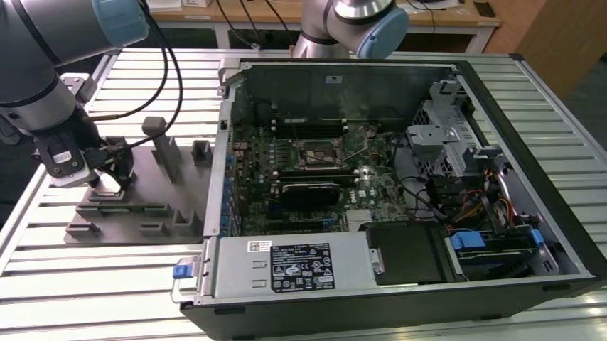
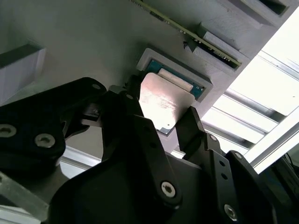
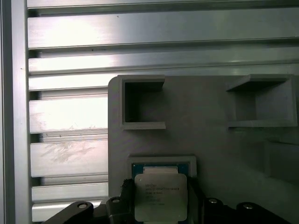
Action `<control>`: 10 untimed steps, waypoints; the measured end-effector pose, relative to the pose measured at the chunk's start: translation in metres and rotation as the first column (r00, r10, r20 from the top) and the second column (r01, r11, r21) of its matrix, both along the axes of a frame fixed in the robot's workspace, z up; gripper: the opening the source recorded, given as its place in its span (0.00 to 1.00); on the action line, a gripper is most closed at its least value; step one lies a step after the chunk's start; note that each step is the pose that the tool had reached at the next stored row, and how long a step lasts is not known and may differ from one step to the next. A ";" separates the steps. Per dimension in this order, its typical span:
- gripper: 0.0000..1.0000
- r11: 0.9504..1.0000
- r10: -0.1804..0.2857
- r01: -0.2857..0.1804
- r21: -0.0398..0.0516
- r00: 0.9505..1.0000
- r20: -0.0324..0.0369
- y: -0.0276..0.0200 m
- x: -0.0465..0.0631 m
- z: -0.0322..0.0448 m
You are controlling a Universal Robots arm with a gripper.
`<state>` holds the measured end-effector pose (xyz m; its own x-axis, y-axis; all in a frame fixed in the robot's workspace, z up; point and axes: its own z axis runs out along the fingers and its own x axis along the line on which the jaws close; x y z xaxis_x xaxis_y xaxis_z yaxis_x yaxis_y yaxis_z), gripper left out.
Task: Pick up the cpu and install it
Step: 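Pick up the cpu and move it towards the insertion slot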
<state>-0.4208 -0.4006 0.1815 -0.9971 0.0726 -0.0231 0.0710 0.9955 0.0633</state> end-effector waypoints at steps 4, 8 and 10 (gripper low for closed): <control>0.55 1.000 0.000 0.000 0.000 1.000 0.000 0.0000 0.000 -0.0001; 0.62 1.000 0.000 0.000 0.000 1.000 0.000 0.0000 0.000 -0.0004; 0.62 1.000 0.000 0.000 0.000 1.000 0.000 0.0000 0.000 0.0002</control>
<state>-0.4208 -0.4005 0.1817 -0.9971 0.0727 -0.0230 0.0711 0.9955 0.0633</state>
